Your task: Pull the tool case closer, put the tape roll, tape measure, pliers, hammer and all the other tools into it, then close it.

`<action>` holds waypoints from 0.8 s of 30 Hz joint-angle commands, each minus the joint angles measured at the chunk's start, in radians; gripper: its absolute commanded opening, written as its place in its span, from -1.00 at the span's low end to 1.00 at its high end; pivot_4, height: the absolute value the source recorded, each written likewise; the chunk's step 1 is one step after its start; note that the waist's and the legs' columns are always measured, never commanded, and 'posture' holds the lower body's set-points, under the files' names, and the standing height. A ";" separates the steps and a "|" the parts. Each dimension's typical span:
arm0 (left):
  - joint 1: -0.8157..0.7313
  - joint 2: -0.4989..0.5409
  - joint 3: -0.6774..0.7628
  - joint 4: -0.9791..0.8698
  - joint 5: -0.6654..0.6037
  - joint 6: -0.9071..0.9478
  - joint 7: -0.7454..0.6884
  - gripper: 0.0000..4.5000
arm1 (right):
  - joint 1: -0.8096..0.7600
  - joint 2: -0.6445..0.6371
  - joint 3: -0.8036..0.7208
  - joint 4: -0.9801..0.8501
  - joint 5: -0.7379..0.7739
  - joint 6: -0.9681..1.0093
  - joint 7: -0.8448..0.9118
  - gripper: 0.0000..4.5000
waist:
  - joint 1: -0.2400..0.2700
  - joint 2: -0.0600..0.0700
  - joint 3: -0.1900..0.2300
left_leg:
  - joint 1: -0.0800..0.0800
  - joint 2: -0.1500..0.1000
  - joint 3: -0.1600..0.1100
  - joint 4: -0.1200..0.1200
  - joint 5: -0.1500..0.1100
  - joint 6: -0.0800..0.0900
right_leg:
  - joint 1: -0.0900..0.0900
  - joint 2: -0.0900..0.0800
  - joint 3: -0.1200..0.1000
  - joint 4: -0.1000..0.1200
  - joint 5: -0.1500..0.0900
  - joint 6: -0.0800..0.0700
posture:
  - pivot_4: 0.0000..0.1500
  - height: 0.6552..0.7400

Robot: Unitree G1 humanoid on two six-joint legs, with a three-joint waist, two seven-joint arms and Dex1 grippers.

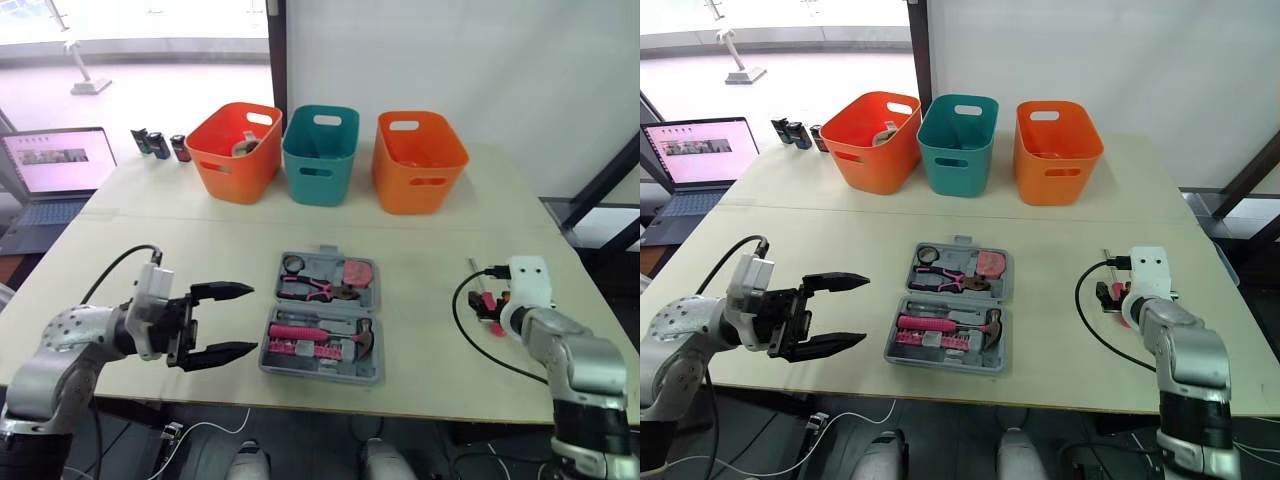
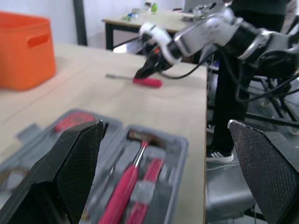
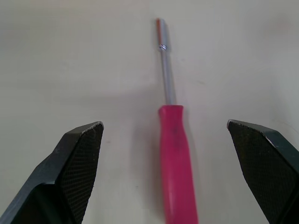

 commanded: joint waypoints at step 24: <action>-0.011 -0.010 -0.007 -0.066 -0.016 0.008 0.076 1.00 | -0.120 -0.015 0.033 0.001 0.032 0.163 0.082 -0.82 | -0.001 0.001 0.001 | 0.001 0.000 -0.001 0.000 0.000 0.000 | 0.002 0.001 0.000 0.000 -0.001 0.004 | 1.00 1.00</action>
